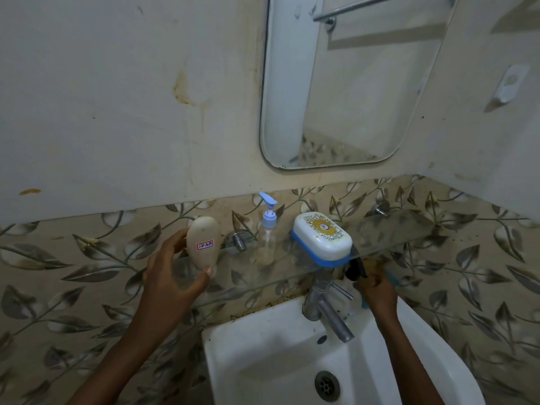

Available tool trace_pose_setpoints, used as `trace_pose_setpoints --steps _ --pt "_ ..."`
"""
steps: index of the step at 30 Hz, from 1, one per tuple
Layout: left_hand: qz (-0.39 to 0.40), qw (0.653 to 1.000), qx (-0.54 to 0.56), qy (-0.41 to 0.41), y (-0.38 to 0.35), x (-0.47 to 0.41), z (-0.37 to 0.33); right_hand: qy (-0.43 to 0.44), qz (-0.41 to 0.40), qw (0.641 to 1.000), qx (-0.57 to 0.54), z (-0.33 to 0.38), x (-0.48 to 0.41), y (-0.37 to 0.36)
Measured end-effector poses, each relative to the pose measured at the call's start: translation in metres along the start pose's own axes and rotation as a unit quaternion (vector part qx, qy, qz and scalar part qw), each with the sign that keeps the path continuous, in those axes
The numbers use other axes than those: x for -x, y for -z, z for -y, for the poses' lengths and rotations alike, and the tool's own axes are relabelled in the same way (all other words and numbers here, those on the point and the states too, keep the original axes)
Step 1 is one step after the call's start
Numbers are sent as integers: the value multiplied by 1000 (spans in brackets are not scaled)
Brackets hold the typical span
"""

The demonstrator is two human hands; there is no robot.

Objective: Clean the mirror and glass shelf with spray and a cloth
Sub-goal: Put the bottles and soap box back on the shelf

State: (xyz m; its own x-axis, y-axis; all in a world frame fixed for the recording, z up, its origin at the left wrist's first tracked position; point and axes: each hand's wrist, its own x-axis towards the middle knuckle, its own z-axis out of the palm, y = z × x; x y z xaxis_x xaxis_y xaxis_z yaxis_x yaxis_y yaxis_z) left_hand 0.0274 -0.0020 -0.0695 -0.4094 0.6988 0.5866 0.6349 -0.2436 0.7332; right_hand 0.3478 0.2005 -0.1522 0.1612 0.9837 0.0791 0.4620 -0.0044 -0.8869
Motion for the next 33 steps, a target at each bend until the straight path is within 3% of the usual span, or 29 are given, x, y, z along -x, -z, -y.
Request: trace_pose_setpoints --steps 7,13,19,25,33 --pt "4 1000 -11 -8 0 -1 -3 -39 6 984 -174 -10 -6 -22" --pt "14 1000 -4 3 1 -5 1 -3 -9 989 -151 -23 7 -2" --pt "25 1000 12 15 -1 -6 8 -51 -56 975 -211 -41 20 56" --pt "9 999 45 27 -3 -8 9 33 -130 978 -163 1 13 123" --pt "1 999 39 24 -4 -11 4 139 -176 940 -256 94 -59 158"
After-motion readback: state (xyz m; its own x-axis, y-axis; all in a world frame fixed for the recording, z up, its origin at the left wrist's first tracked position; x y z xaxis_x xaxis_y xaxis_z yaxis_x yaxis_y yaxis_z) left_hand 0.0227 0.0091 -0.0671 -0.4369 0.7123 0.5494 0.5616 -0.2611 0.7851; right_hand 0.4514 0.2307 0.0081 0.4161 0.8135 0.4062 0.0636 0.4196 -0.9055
